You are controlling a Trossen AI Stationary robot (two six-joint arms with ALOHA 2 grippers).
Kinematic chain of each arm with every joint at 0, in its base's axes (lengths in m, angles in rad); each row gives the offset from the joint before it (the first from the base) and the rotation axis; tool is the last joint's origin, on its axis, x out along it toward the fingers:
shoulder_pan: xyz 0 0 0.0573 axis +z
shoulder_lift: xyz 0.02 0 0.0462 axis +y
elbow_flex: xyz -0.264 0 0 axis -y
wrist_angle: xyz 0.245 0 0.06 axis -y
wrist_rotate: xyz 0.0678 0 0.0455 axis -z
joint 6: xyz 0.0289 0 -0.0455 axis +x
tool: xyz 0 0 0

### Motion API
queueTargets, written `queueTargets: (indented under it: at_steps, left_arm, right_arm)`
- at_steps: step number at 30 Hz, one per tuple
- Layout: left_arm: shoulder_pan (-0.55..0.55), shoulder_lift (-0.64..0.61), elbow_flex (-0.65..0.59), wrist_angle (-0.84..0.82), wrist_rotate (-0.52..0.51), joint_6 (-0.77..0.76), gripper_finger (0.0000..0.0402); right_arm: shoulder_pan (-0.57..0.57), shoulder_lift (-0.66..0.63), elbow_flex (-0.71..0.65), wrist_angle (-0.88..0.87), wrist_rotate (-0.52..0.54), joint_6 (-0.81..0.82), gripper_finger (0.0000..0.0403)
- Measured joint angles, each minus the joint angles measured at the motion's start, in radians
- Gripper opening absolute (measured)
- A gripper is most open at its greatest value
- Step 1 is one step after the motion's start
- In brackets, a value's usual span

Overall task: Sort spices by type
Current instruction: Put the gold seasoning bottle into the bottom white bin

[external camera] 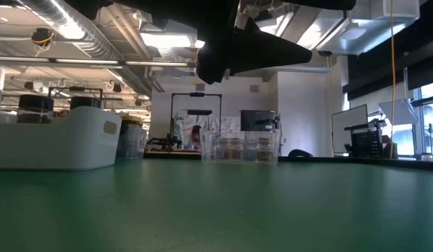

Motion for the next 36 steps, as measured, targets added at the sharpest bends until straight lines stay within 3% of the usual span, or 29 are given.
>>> queueTargets:
  at_steps: [4, 8, 14, 22, 25, 30, 36]
  left_arm:
    - [-0.001, 0.0, 0.0, 0.003, 0.0, 0.0, 0.0301]
    - [-0.001, 0.0, 0.0, 0.002, 0.0, -0.008, 0.0301]
    - [-0.001, 0.0, 0.0, 0.002, 0.0, -0.008, 0.0301]
    - [-0.001, -0.004, 0.0, -0.006, 0.0, -0.01, 0.0301]
    - [-0.003, -0.015, 0.0, -0.016, 0.0, -0.012, 0.0301]
    - [-0.014, -0.08, 0.0, -0.203, -0.001, -0.048, 0.0301]
    - [-0.023, -0.19, 0.001, -0.457, -0.066, -0.061, 0.0301]
  right_arm:
    - [-0.002, 0.03, 0.001, -0.033, -0.038, -0.029, 0.0334]
    - [-0.011, 0.034, 0.0, -0.037, -0.054, -0.067, 0.028]
    - [-0.06, 0.034, 0.0, -0.07, -0.045, -0.174, 0.028]
    - [-0.19, 0.033, 0.007, -0.18, 0.064, -0.459, 0.028]
    - [-0.244, 0.033, 0.031, -0.244, 0.152, -0.589, 0.028]
    - [-0.358, 0.032, 0.058, -0.338, 0.313, -0.811, 0.028]
    - [-0.515, 0.032, 0.06, -0.34, 0.424, -1.061, 0.028]
